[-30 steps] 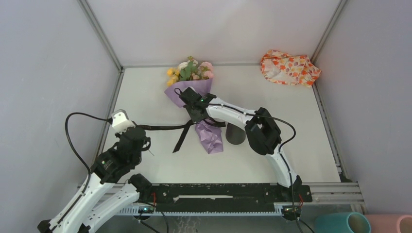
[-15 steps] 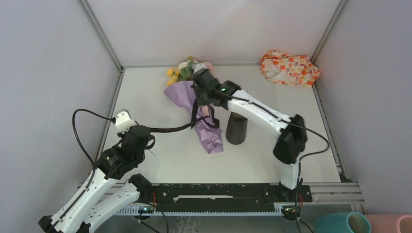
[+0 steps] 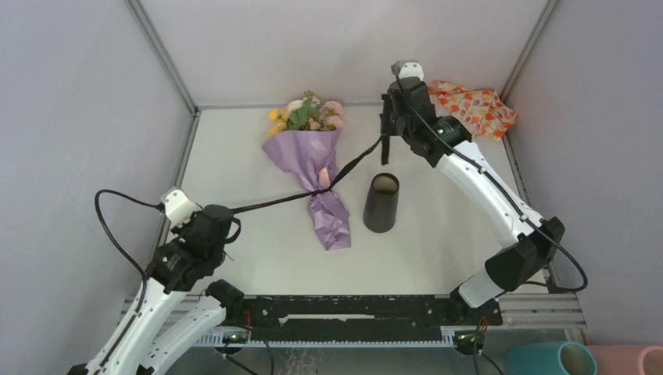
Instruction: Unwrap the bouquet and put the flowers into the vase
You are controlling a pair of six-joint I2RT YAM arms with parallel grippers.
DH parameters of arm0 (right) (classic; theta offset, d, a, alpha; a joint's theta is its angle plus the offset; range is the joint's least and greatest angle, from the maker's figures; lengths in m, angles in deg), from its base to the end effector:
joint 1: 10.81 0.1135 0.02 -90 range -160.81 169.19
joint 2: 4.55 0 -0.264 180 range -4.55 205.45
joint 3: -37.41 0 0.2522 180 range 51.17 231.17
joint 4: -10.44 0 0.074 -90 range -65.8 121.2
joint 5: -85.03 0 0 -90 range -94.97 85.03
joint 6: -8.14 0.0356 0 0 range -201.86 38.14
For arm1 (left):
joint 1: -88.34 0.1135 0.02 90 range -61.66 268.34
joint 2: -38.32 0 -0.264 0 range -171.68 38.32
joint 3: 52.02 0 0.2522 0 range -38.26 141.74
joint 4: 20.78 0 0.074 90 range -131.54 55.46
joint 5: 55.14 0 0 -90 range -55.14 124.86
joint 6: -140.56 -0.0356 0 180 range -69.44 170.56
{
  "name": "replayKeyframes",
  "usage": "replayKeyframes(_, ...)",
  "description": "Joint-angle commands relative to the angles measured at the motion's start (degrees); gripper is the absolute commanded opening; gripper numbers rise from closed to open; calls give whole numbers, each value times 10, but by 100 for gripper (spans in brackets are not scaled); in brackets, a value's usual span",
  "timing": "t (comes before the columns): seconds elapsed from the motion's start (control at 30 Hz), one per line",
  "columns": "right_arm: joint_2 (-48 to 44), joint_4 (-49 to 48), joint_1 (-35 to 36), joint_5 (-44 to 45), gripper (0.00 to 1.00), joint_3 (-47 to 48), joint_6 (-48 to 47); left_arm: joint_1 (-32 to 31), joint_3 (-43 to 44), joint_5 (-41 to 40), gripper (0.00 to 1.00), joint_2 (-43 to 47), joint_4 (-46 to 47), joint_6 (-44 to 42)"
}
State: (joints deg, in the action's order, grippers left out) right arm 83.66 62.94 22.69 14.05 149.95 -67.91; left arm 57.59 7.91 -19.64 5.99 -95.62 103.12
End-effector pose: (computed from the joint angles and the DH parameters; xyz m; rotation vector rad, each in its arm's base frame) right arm 0.2870 0.1760 0.4305 -0.1438 2.0329 0.1776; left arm 0.0876 -0.0184 0.3020 -0.7666 1.8688 0.2467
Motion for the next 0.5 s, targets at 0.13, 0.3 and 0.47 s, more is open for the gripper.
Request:
replayKeyframes(0.13,37,18,-49,8,3,-8,50,15,24,18,37,2,31,-19)
replayKeyframes(0.3,48,27,-23,76,42,19,37,15,5,121,66,17,159,-118)
replayKeyframes(0.47,17,-10,15,88,58,8,16,15,-21,253,68,9,302,-200)
